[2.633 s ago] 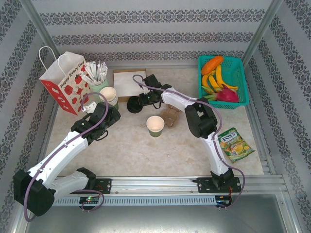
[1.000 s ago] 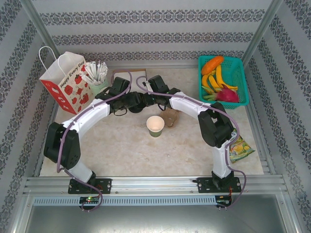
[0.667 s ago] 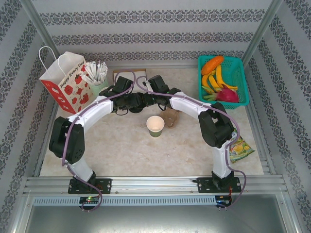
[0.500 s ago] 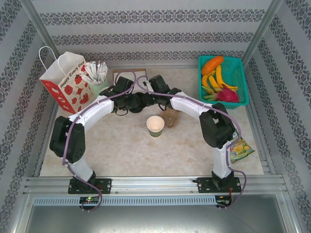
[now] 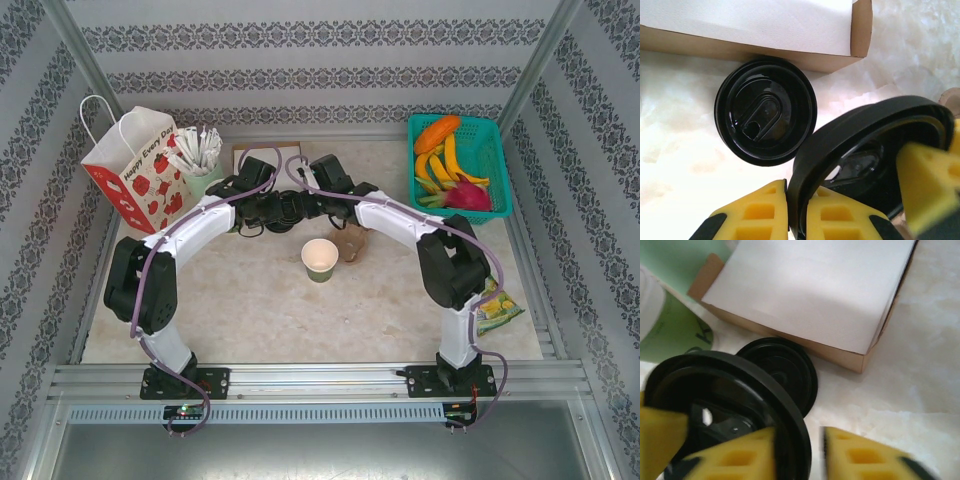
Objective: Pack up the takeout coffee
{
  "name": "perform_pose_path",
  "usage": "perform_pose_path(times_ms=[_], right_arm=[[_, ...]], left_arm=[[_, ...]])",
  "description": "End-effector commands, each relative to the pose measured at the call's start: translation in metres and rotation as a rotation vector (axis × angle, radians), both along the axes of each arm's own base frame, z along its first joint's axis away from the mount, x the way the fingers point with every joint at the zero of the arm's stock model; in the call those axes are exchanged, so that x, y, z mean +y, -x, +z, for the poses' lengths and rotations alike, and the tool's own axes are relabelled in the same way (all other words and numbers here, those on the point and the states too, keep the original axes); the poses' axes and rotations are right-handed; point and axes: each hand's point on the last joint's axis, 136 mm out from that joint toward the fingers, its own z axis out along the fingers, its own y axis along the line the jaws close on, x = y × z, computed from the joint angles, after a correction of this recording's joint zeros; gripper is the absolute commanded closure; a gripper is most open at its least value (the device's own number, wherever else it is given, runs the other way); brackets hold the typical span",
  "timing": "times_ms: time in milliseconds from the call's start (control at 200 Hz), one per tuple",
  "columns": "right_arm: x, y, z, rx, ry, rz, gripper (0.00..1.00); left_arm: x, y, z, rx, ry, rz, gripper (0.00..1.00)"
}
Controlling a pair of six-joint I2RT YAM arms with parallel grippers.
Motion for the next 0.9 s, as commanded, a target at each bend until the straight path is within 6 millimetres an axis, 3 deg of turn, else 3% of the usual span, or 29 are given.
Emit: perform_pose_path(times_ms=[0,80,115,160,295,420,580,625,724,899], right_arm=[[-0.005,0.006,0.047,-0.019,-0.189,0.003,0.41],[-0.012,0.018,0.058,0.043,-0.341,0.051,0.29],[-0.017,0.022,0.063,0.060,-0.402,0.070,0.09],[-0.024,0.026,0.070,0.066,-0.479,0.088,0.02],[-0.041,0.041,0.092,0.019,-0.540,0.164,0.02],[-0.036,0.061,0.111,-0.057,-0.494,0.262,0.02],[-0.025,0.064,0.142,-0.151,-0.517,0.285,0.02],[-0.020,0.066,0.145,-0.180,-0.496,0.303,0.03],[-0.009,0.069,0.152,-0.248,-0.471,0.317,0.14],[-0.006,0.074,0.178,-0.343,-0.483,0.327,0.11]], left_arm=[[-0.006,-0.007,0.025,-0.076,0.024,-0.052,1.00],[-0.010,-0.007,0.037,-0.125,0.043,-0.091,1.00],[-0.013,-0.006,0.043,-0.146,0.058,-0.115,1.00],[-0.017,-0.005,0.053,-0.180,0.075,-0.145,1.00],[-0.023,-0.002,0.081,-0.289,0.105,-0.209,1.00],[-0.027,0.000,0.107,-0.376,0.110,-0.260,1.00],[-0.026,0.000,0.131,-0.463,0.079,-0.301,1.00],[-0.025,0.000,0.136,-0.484,0.071,-0.312,1.00],[-0.025,0.000,0.148,-0.514,0.058,-0.328,1.00],[-0.020,-0.001,0.153,-0.518,0.030,-0.314,1.00]])
